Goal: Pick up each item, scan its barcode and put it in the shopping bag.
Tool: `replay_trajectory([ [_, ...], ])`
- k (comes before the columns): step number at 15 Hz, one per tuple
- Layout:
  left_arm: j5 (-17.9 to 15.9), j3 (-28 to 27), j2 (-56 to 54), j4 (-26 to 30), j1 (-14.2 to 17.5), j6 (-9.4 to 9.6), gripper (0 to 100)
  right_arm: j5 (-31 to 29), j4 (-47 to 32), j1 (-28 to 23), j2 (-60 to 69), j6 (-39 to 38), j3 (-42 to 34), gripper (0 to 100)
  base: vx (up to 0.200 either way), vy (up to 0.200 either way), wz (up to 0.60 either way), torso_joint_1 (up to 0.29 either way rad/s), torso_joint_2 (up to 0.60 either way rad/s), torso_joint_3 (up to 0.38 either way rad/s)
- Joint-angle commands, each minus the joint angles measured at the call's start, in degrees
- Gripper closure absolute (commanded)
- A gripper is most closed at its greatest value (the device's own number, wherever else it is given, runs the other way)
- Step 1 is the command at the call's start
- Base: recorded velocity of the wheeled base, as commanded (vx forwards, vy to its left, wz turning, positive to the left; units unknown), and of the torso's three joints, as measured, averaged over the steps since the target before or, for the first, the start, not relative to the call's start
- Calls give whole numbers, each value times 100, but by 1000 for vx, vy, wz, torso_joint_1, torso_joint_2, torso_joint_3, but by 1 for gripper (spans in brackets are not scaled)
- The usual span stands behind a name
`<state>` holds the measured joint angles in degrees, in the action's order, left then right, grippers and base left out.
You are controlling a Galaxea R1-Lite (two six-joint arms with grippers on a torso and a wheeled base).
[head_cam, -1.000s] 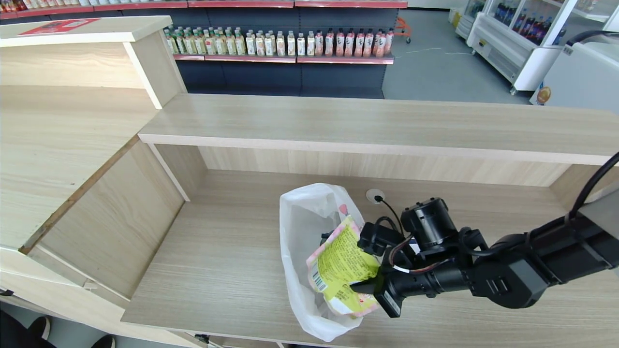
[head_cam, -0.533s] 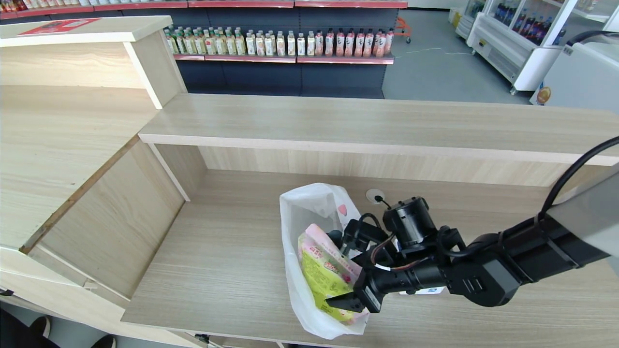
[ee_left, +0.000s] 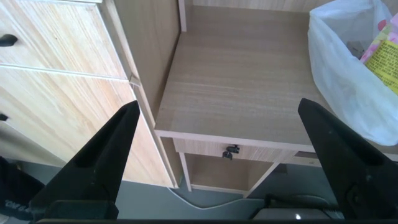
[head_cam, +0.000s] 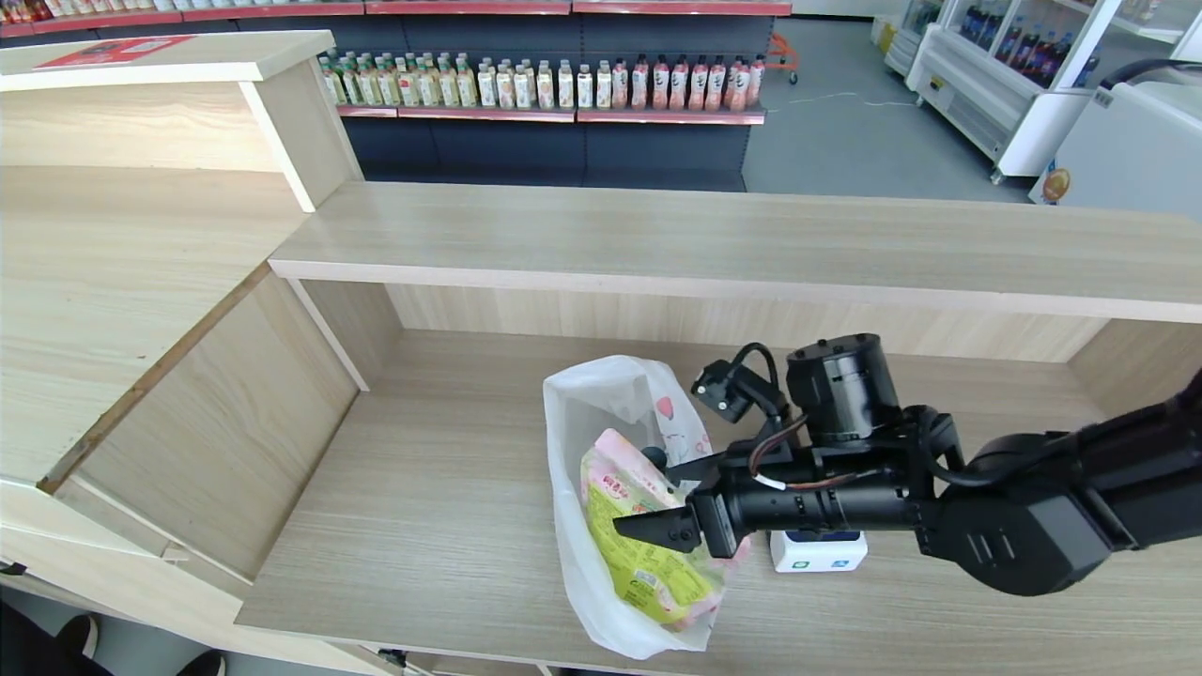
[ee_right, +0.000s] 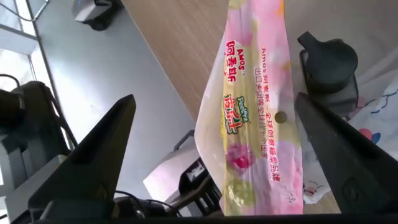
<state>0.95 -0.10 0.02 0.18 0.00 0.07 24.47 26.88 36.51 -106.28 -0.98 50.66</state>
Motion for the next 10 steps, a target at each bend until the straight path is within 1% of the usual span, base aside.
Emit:
replay_trajectory([
  [1,2,1,-2,-1,0,1,0,-21,-43,-100,1004,-272,-496,0,0,0,0,0,0,0],
  [2,2,1,-2,-1,0,1,0,-21,-34,-206,1549,-412,-918,0,0,0,0,0,0,0],
  [3,2,1,-2,-1,0,1,0,-21,-25,-452,1953,-412,-1340,0,0,0,0,0,0,0],
  [4,2,1,-2,-1,0,-7,0,-38,-25,-663,2217,-377,-1586,0,0,0,0,0,0,0],
  [5,2,1,-2,-1,0,1,0,-56,-16,-812,2348,-386,-1656,0,0,0,0,0,0,0],
  [6,2,1,-2,-1,0,1,0,-118,-16,-1304,2770,-386,-1718,0,0,0,0,0,0,0],
  [7,2,1,-2,-1,0,1,0,-364,-86,-1524,3219,-368,-1727,0,0,0,0,0,0,0],
  [8,2,1,-2,-1,0,1,0,-812,-271,-1744,3509,-236,-1700,0,0,0,0,0,0,0],
  [9,2,1,-2,-1,0,1,0,-1383,-614,-2122,3737,141,-1683,0,0,0,0,0,0,0],
  [10,2,1,-2,-1,0,1,0,-1963,-860,-2394,3983,344,-1727,0,0,0,0,0,0,0],
])
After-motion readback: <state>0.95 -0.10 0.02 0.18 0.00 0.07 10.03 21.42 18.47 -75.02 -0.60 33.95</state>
